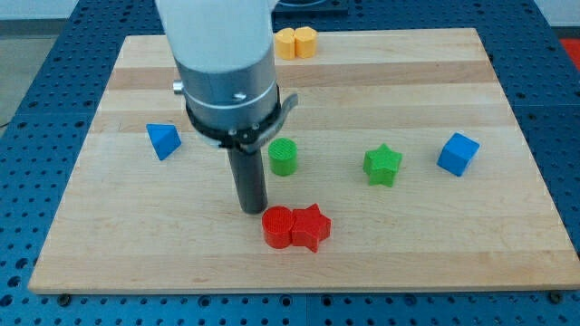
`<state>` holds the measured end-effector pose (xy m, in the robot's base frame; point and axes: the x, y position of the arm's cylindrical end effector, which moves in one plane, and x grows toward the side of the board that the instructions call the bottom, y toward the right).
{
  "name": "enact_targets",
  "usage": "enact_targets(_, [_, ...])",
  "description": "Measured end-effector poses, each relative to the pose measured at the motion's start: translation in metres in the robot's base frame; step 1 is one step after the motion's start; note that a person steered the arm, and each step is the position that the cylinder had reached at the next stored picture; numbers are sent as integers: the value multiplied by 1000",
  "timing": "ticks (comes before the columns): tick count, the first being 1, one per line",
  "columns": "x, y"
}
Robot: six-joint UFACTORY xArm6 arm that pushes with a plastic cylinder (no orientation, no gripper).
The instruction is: Slide the green circle to the top left corner
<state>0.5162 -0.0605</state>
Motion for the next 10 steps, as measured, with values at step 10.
enact_targets(10, [-184, -75])
